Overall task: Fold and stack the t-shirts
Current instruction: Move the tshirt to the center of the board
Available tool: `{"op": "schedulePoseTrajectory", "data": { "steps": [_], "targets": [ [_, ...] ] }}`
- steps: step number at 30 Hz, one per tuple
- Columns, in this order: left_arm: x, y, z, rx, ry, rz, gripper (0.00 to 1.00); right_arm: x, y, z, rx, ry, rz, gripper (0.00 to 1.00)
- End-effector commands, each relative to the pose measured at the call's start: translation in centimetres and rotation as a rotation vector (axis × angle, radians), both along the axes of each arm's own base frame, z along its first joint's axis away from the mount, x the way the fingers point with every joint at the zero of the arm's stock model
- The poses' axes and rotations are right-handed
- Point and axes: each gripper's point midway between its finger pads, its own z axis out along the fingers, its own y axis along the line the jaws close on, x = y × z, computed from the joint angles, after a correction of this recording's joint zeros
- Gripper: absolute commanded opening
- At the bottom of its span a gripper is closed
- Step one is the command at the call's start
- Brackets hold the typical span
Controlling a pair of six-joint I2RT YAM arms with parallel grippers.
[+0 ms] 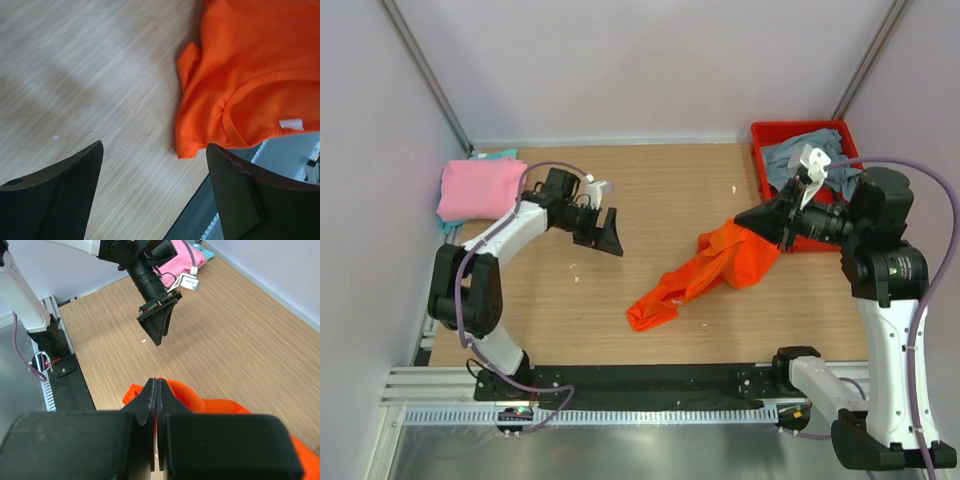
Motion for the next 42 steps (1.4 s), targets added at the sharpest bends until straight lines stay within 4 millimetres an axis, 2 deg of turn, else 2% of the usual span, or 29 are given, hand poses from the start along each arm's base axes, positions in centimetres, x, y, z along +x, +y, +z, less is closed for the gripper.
{"op": "schedulePoseTrajectory", "data": {
  "steps": [1, 2, 3, 5, 6, 10, 16, 19, 20, 24, 26, 27, 29, 32, 33, 35, 38, 39, 40, 42],
  "targets": [
    [-3.1, -3.0, 3.4, -0.029, -0.098, -0.176, 0.85, 0.8, -0.1, -3.6, -0.034, 0.092, 0.008, 0.01],
    [-3.6, -3.1, 3.9, -0.003, -0.145, -0.203, 0.85, 1.0, -0.2, -3.9, -0.036, 0.099, 0.004, 0.01],
    [-5.1, -4.2, 3.7, 0.017, -0.166, -0.258, 0.86, 1.0, -0.2, -4.4, -0.039, 0.109, 0.004, 0.01],
    [-6.2, -4.4, 3.3, 0.063, -0.200, -0.295, 0.87, 1.1, -0.2, -4.5, -0.039, 0.110, 0.007, 0.01],
    [-7.4, -4.6, 2.7, 0.068, -0.187, -0.320, 0.86, 1.0, -0.1, -4.4, -0.037, 0.110, 0.009, 0.01],
    [-9.7, -4.6, -0.1, 0.058, -0.035, -0.354, 0.82, 0.1, 0.2, -3.9, -0.028, 0.106, 0.051, 0.01],
    [-10.2, -4.5, -3.8, 0.106, 0.079, -0.374, 0.82, 0.2, -0.2, -4.0, -0.048, 0.091, 0.023, 0.01],
    [-10.5, -5.0, -4.8, 0.100, 0.134, -0.391, 0.81, 0.3, -0.3, -3.6, -0.052, 0.073, 0.004, 0.01],
    [-10.7, -5.2, -5.7, 0.111, 0.172, -0.400, 0.81, 0.4, -0.4, -3.4, -0.053, 0.063, -0.004, 0.01],
    [-12.1, -6.4, -7.5, 0.118, 0.240, -0.456, 0.78, 0.8, -0.7, -3.5, -0.057, 0.061, -0.032, 0.01],
    [-12.9, -6.9, -8.6, 0.127, 0.287, -0.475, 0.70, 1.6, -0.8, -3.4, -0.051, 0.051, -0.058, 0.01],
    [-13.3, -7.3, -8.7, 0.124, 0.292, -0.500, 0.56, 2.0, -0.8, -3.8, -0.048, 0.058, -0.066, 0.01],
    [-14.0, -7.7, -9.0, 0.119, 0.328, -0.518, 0.41, 3.2, -1.1, -3.7, -0.030, 0.056, -0.112, 0.01],
    [-14.6, -7.8, -9.7, 0.119, 0.368, -0.535, 0.29, 5.0, -1.1, -4.5, -0.022, 0.080, -0.130, 0.01],
    [-14.7, -7.8, -9.6, 0.118, 0.369, -0.536, 0.15, 5.5, -1.2, -4.6, -0.021, 0.087, -0.139, 0.01],
    [-14.8, -7.6, -9.6, 0.126, 0.357, -0.542, 0.00, 7.5, -1.4, -5.2, -0.015, 0.117, -0.174, 0.01],
    [-15.0, -7.2, -8.4, 0.113, 0.292, -0.559, 0.00, 10.9, -1.9, -5.4, 0.007, 0.137, -0.252, 0.01],
    [-14.6, -7.4, -7.2, 0.098, 0.222, -0.561, 0.00, 12.3, -2.0, -5.1, 0.014, 0.118, -0.275, 0.02],
    [-14.9, -7.2, -6.9, 0.103, 0.197, -0.570, 0.00, 14.0, -1.9, -6.2, 0.006, 0.151, -0.290, 0.01],
    [-15.4, -7.4, -5.6, 0.108, 0.101, -0.608, 0.00, 16.5, -1.9, -6.1, -0.011, 0.146, -0.308, 0.01]
  ]
}}
